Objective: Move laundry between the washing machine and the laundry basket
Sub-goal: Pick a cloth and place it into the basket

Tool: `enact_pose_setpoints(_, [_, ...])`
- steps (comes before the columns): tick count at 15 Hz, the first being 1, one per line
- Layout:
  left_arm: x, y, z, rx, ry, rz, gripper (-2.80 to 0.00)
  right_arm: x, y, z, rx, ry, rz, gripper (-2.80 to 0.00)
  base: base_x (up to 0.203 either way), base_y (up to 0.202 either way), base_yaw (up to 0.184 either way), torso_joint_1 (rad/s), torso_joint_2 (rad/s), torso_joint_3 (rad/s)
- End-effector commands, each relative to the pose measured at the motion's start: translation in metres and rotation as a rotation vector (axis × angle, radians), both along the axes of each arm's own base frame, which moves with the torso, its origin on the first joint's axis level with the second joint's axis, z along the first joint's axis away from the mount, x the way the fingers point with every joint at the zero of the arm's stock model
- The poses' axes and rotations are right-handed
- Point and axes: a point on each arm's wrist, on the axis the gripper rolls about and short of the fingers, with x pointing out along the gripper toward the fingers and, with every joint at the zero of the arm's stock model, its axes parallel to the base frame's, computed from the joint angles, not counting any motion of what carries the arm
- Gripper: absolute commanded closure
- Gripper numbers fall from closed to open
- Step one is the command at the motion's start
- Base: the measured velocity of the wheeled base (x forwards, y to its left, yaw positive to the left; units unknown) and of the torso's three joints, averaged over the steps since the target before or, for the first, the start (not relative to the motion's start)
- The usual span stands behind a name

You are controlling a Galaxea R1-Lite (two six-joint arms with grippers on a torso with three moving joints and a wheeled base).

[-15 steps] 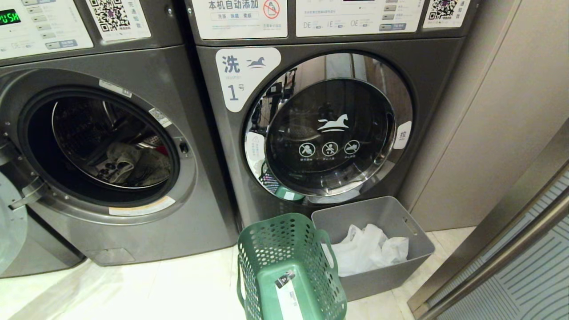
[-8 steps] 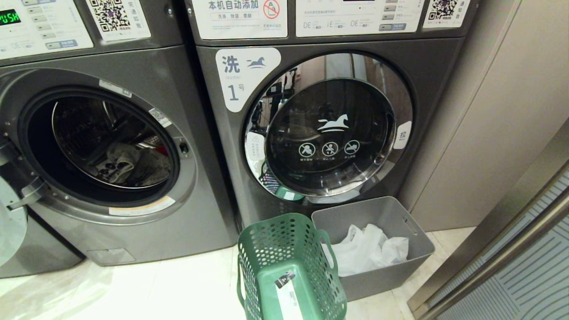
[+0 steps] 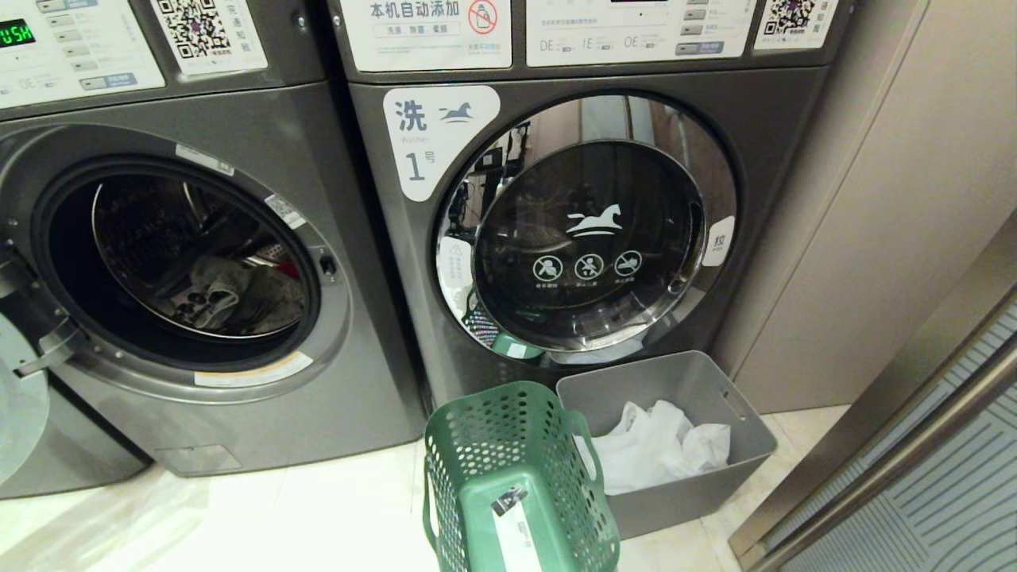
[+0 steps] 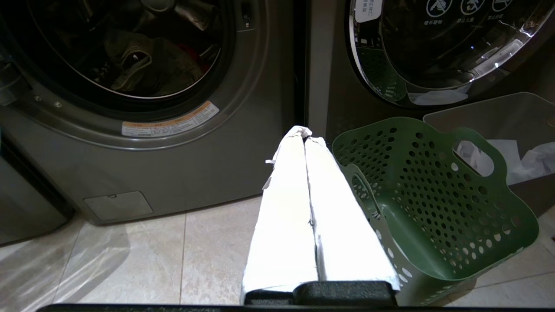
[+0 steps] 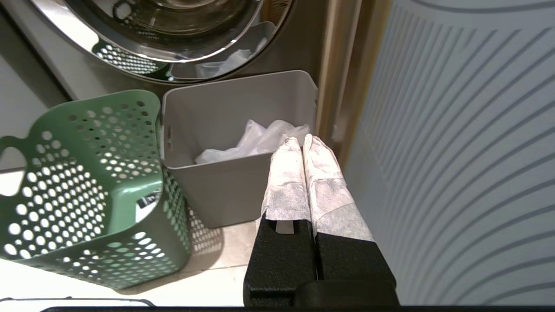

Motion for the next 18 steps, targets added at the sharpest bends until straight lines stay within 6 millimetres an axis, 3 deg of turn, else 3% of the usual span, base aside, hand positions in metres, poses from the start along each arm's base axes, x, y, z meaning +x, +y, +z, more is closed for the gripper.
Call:
enact_pose_setpoints(1, [0.0033,0.0001,-0.011,-0.002,0.04,0.001,0.0,0.0,0.0,0.0,0.0,0.0,-0.002,0.0,0.001,0.098,0.001,0.0,0.0,0.002])
enact_pose_setpoints(18, [0.0034,0.0002,-0.0113,-0.004,0.044,0.005,0.0,0.0,0.0,0.0,0.002,0.0,-0.002,0.0,0.0,0.194,-0.001,0.002,0.0,0.003])
